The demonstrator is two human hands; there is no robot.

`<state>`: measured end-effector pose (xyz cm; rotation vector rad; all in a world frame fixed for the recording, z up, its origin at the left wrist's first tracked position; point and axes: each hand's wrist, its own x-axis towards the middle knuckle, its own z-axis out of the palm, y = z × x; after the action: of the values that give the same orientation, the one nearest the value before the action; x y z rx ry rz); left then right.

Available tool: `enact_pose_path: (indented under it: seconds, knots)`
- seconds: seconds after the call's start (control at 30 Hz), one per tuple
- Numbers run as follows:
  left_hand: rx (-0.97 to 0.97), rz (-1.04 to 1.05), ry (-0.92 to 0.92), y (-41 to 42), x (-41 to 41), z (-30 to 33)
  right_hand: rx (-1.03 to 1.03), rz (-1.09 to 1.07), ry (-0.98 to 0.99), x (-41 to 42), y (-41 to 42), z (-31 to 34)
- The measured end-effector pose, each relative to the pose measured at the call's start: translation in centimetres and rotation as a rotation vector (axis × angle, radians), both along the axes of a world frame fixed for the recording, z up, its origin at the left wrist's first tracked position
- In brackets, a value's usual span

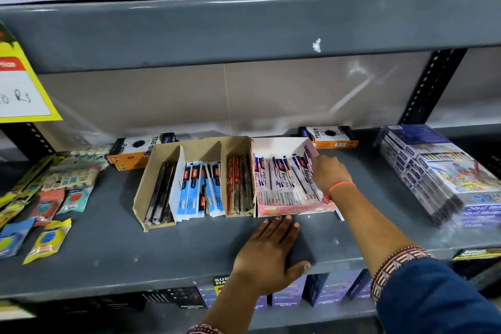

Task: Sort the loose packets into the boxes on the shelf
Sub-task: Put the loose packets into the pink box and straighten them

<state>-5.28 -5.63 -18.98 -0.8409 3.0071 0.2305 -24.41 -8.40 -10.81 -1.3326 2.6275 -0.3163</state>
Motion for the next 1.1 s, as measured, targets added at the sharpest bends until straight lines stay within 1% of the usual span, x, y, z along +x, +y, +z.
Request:
enact_pose_path:
  seconds: [0.07,0.13,0.2,0.27,0.37,0.43,0.53,0.6,0.67,0.77,0.87,1.03,1.1]
  knots:
    - [0.026,-0.002,0.012,0.1,-0.1,-0.2,0.022,0.01,0.035,0.5,0.2,0.2]
    - [-0.023,-0.017,0.097,0.1,-0.2,-0.3,0.04,0.052,0.11,0.8,0.3,0.5]
    - [-0.019,-0.016,0.087,0.1,-0.2,-0.1,0.012,0.081,0.169,0.9,0.2,1.1]
    - [-0.024,-0.018,0.073,0.1,-0.2,0.1,-0.05,0.062,0.186,0.5,0.3,1.6]
    - [-0.015,-0.018,0.069,0.0,-0.1,0.0,-0.19,-0.072,0.102,-1.2,1.2,1.7]
    - [-0.016,-0.015,0.07,0.1,-0.1,0.0,-0.215,-0.16,0.027,-2.2,2.4,1.0]
    - [-0.01,-0.018,0.065,0.2,-0.1,0.1,-0.137,-0.238,-0.13,-3.2,4.0,-0.9]
    - [-0.013,-0.017,0.051,0.3,-0.2,0.2,-0.047,-0.209,-0.24,-3.3,4.7,-2.3]
    - [-0.032,-0.019,0.027,0.3,-0.2,0.2,-0.011,-0.163,-0.306,-3.0,5.1,-3.3]
    - [-0.05,-0.015,0.003,0.3,-0.2,0.1,-0.026,-0.173,-0.299,-2.8,5.4,-4.0]
    - [-0.018,-0.004,0.013,0.3,-0.1,0.1,-0.024,-0.192,-0.278,-2.6,5.6,-3.9]
    - [0.002,0.017,0.024,0.2,0.7,-0.2,-0.049,-0.262,-0.299,-3.0,5.8,-4.1]
    - [0.008,0.018,0.016,0.3,1.3,-0.2,-0.053,-0.309,-0.336,-3.1,6.2,-4.1]
